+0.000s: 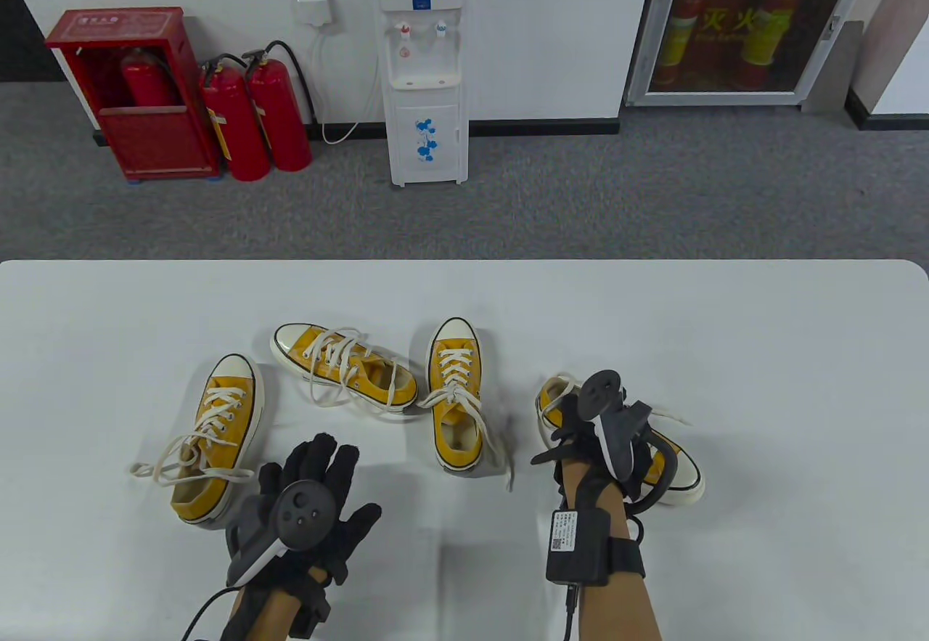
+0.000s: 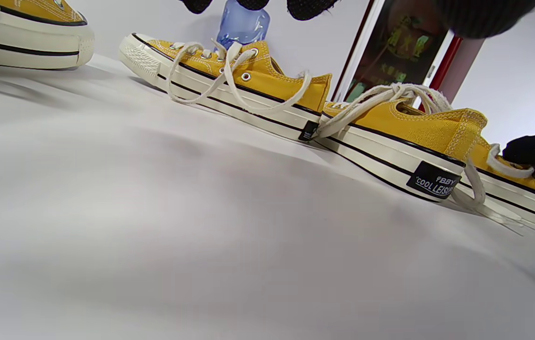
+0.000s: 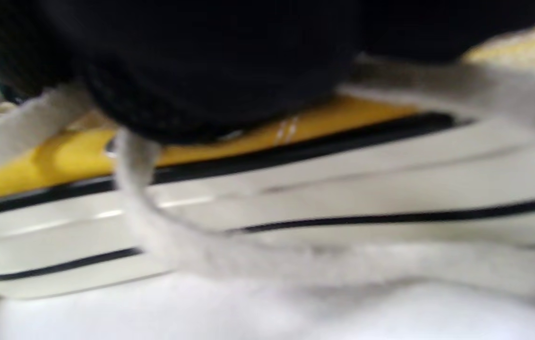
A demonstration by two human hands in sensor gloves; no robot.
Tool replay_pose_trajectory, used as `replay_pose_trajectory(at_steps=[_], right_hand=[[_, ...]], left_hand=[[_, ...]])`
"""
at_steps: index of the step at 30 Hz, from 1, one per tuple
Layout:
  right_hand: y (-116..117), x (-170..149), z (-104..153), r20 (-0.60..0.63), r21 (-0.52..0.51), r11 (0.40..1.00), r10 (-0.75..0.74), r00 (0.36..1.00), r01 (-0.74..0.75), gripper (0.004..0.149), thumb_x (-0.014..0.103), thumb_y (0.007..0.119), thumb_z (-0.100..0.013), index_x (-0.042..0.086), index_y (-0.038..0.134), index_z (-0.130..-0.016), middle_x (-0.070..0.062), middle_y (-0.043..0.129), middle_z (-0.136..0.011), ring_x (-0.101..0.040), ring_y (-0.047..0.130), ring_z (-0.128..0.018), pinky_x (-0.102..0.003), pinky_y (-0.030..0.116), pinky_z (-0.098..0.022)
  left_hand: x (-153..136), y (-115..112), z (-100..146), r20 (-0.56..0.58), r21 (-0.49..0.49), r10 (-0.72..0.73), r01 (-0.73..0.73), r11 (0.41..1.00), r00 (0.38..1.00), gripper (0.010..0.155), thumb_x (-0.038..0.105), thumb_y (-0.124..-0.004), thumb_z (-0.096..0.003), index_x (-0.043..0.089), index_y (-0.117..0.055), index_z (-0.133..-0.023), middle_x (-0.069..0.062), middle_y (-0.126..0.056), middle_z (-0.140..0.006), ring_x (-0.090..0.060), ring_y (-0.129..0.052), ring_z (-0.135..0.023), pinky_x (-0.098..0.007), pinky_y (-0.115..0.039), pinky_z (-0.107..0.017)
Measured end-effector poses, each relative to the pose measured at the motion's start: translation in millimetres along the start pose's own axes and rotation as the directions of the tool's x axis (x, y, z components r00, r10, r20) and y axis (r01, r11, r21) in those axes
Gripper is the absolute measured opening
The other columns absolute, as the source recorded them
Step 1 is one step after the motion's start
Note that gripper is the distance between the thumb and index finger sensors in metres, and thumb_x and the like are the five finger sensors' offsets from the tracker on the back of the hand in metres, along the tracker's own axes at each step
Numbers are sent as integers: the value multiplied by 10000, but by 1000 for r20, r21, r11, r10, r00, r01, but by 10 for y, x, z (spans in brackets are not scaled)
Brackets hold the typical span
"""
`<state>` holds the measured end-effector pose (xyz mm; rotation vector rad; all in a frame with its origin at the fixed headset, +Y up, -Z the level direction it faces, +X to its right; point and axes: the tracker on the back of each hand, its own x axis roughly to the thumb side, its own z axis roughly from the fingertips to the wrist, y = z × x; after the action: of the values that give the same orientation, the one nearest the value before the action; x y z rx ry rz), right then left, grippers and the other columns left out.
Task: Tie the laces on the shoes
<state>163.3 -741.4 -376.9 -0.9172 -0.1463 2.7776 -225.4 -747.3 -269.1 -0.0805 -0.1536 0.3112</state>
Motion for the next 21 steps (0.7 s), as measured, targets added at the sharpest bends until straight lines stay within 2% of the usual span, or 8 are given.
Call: replay_pose_trajectory(at_steps=[5,10,16,21], right_hand=[[10,-15,-5,-8,-14,1000,-2,1000,2,722,621,863,-398,136,767,-925,191,960,-346,43,967,25,-261,889,-56],[5,-27,0,-2,-14,1000,6,1000,-6,761,623,885,-374,121,746,-929,202,958,-334,51,970,37,-255,892,-47],[11,-41,0,5,-49,999,-15,1000,15,612,549,855,-422,154,827,-889,201,965,-317,49,967,52,-257,887,-34],[6,-65,-5,15,-59,997,-44,999,45,549,521,843,-436,182,861,-867,199,974,-309,46,969,59,-257,884,-26]], left_hand=[[3,-3,0,1,-3,-4,4,1000,1000,862,712,-641,-454,326,-329,-1160,-68,-194,-1268,-433,-278,-1197,-784,-197,-757],[5,2,1,0,1,-21,21,1000,1000,859,711,-642,-455,328,-334,-1159,-66,-197,-1269,-434,-279,-1197,-784,-196,-757],[5,-5,3,-2,-5,-17,17,1000,1000,857,710,-643,-456,327,-335,-1159,-69,-200,-1269,-435,-282,-1197,-785,-198,-756],[4,-9,1,-5,-13,-13,13,1000,1000,858,710,-643,-455,326,-337,-1159,-68,-201,-1269,-434,-284,-1196,-785,-197,-756]])
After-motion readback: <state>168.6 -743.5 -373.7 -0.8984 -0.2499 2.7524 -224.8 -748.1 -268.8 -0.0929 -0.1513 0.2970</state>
